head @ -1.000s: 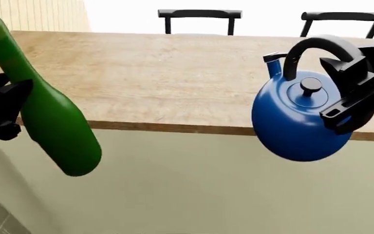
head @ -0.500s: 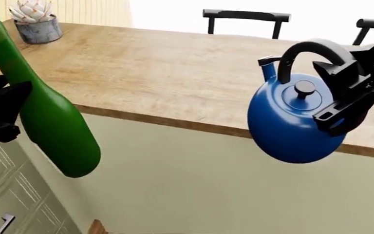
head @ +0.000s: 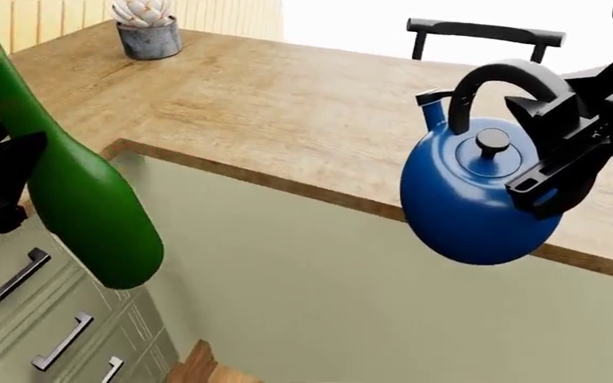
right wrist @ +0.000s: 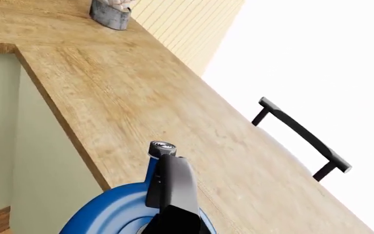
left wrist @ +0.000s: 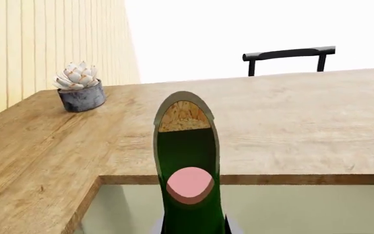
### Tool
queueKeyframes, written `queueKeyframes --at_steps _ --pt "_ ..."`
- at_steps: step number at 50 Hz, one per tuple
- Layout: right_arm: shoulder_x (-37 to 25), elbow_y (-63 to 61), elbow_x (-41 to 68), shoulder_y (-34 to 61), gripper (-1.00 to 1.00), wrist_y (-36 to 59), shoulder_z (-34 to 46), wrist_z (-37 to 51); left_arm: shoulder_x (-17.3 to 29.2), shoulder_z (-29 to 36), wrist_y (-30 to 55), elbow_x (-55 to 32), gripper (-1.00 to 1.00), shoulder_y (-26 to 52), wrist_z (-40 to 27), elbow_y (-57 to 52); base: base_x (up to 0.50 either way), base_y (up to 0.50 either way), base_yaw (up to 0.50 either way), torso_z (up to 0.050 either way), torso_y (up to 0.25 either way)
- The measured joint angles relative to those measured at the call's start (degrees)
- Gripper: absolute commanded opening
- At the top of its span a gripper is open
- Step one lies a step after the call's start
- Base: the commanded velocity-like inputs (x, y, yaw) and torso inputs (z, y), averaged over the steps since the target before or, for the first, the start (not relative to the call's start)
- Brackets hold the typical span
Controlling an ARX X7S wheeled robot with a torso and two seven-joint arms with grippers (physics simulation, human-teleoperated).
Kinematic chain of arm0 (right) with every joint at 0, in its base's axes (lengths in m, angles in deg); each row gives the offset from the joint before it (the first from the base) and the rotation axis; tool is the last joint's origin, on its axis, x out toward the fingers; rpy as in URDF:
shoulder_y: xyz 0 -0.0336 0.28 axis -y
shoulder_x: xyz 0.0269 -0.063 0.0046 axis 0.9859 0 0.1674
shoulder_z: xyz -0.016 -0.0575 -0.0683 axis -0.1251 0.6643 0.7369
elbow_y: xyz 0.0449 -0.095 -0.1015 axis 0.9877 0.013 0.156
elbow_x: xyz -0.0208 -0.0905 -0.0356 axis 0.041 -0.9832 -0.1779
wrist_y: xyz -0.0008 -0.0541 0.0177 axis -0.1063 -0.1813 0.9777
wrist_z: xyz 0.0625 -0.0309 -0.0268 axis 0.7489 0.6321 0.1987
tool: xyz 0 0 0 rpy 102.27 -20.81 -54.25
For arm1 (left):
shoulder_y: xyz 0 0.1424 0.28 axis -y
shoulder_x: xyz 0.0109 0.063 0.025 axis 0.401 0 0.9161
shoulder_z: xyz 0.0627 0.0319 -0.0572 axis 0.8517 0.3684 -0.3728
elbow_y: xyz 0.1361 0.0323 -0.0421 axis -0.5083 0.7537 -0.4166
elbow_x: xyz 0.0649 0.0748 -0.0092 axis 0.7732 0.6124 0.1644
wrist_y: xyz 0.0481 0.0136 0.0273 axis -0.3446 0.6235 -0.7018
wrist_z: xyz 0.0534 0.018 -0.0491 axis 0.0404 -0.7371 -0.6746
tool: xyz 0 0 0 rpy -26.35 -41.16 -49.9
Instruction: Pick the kettle non electric and bottle and place them in the sink. Then turn on the water.
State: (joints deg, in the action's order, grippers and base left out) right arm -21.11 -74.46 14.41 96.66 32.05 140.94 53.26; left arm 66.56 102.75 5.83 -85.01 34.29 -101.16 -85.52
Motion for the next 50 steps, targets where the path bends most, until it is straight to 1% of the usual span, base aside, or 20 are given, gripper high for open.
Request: queueKeyframes --at_steps 50 --pt "1.2 0.0 0.6 -0.3 -1.0 -0.5 0.2 0.1 1.2 -1.3 -2.4 0.7 -1.0 -2.9 0.0 -0.7 0.0 0.0 0.5 0.001 0.002"
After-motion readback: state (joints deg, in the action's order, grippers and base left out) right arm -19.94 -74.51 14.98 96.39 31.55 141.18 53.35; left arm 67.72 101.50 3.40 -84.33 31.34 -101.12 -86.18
